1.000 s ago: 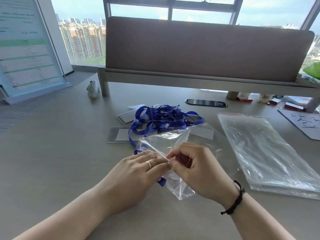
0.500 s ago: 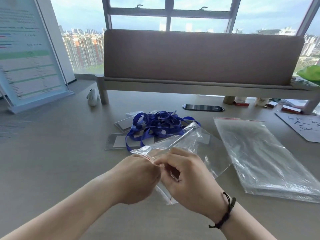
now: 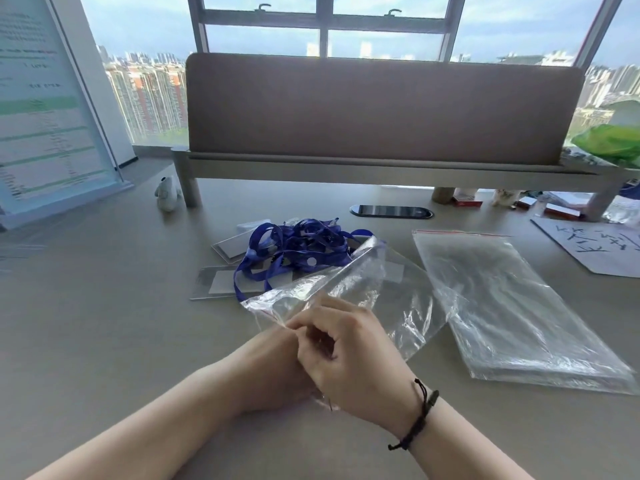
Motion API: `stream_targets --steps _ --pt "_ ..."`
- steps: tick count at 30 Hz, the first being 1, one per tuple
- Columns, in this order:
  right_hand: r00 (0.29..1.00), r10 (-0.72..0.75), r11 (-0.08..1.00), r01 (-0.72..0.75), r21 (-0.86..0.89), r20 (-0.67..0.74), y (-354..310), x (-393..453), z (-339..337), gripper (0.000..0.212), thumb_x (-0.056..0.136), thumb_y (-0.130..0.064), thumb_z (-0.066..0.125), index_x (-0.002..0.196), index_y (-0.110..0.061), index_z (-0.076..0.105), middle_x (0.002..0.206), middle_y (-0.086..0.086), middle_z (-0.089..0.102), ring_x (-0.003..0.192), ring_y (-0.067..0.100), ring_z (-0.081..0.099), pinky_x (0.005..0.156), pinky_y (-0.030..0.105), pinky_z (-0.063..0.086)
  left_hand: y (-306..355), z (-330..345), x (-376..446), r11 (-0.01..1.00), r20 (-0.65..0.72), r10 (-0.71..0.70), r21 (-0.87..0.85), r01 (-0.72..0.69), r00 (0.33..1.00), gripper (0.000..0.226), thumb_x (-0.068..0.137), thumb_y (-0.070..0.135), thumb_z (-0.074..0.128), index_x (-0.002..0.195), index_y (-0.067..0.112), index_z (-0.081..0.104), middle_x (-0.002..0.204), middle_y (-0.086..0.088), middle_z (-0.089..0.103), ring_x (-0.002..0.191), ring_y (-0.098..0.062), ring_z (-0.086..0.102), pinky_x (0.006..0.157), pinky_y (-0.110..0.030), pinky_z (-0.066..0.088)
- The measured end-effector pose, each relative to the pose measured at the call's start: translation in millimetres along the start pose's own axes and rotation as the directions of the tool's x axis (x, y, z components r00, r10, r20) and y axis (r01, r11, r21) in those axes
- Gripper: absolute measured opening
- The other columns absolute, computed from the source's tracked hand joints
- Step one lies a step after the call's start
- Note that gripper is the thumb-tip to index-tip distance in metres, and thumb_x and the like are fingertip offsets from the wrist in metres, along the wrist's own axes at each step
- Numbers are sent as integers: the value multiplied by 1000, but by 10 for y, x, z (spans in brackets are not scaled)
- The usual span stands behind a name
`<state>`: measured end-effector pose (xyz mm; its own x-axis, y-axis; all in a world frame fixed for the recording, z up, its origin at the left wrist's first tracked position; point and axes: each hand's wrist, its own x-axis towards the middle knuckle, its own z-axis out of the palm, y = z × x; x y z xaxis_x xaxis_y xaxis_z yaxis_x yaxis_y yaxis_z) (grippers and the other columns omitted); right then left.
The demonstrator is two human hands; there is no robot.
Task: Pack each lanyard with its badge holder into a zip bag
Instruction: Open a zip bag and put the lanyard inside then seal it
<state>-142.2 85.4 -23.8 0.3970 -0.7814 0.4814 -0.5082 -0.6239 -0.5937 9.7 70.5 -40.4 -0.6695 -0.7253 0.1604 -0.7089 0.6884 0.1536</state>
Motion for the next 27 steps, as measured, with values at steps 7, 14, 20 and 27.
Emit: stream_targets --steps 7,14,20,27 --pt "991 95 994 -100 52 99 145 -3 24 20 80 -23 70 99 -28 70 64 -10 56 61 11 54 57 16 43 -72 -93 -401 930 -182 -135 -362 61 974 23 89 38 56 106 28 67 106 20 65 102 6 58 87 -16 46" --pt "920 235 948 -288 136 312 196 35 106 21 90 -41 66 110 -34 67 81 -8 70 69 6 66 71 29 56 77 -45 -573 846 -208 -318 -502 178 925 31 79 15 66 107 26 71 105 18 71 102 2 64 88 -26 52" --pt "859 433 786 -509 351 275 141 75 141 18 97 -11 60 106 -21 72 81 6 75 68 20 68 62 30 54 116 -13 -557 825 -195 -365 -521 219 910 42 79 39 65 120 33 64 124 28 53 125 17 41 102 -3 30" --pt "683 555 347 -709 615 475 -117 207 251 17 99 -2 52 112 -8 61 85 15 68 65 23 67 49 30 48 11 -44 -607 700 -174 -656 -504 506 734 35 68 54 81 97 35 72 85 14 68 77 3 61 69 -14 48"
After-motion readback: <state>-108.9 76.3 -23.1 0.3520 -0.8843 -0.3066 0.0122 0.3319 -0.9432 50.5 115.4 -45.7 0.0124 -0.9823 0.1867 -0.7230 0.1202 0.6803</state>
